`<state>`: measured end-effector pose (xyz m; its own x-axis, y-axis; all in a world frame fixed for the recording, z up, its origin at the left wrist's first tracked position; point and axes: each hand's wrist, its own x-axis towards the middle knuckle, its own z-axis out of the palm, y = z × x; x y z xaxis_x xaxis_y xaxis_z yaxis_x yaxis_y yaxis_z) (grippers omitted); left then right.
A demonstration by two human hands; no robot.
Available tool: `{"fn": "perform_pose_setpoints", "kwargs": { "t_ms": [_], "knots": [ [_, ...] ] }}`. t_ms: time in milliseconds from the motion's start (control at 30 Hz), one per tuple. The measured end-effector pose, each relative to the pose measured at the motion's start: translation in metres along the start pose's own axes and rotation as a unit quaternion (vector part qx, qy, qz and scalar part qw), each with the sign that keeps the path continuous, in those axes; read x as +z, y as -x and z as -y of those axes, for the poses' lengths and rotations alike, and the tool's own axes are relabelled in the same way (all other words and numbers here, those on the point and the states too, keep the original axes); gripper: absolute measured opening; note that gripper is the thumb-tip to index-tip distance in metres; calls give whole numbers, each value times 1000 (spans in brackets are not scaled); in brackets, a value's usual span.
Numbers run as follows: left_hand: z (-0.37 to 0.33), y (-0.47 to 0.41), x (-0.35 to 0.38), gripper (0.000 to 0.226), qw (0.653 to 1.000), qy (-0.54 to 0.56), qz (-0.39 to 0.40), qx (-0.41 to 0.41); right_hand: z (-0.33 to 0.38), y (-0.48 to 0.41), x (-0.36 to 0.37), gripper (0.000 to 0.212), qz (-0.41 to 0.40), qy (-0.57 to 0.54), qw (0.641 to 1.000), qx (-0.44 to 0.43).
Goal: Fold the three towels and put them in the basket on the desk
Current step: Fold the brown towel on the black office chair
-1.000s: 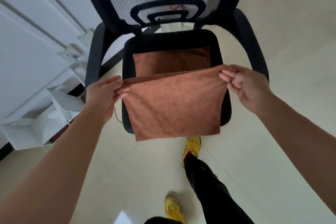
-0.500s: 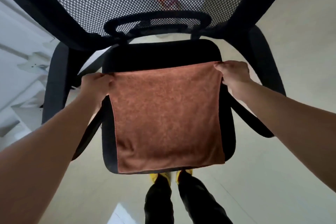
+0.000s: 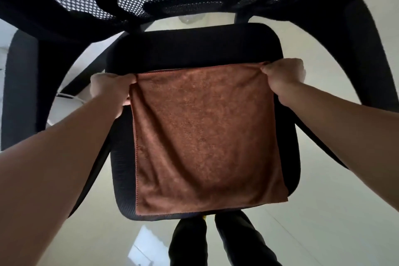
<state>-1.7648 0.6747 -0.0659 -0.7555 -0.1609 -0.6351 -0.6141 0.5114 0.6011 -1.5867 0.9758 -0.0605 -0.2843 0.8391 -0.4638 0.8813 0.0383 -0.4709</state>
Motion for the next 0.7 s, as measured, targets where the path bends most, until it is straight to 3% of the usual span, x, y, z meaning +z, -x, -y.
{"fn": "perform_pose_setpoints", "kwargs": {
  "t_ms": [100, 200, 367, 500, 700],
  "knots": [
    [-3, 3, -2, 21, 1000, -1, 3, -10, 6, 3, -5, 26, 11, 15, 1000, 7],
    [4, 23, -11, 29, 999, 6, 23, -24, 1, 22, -14, 40, 50, 5, 999, 13],
    [56, 85, -36, 36, 997, 25, 68, -34, -67, 76, -31, 51, 79, -88, 990, 73],
    [112, 128, -56, 42, 998, 0, 48, -40, -116, 132, -44, 23, 101, -72, 989, 76],
    [152, 170, -69, 18, 994, -74, 85, -15, -175, 173, -55, 18, 177, 7, 983, 40]
  ]
}}
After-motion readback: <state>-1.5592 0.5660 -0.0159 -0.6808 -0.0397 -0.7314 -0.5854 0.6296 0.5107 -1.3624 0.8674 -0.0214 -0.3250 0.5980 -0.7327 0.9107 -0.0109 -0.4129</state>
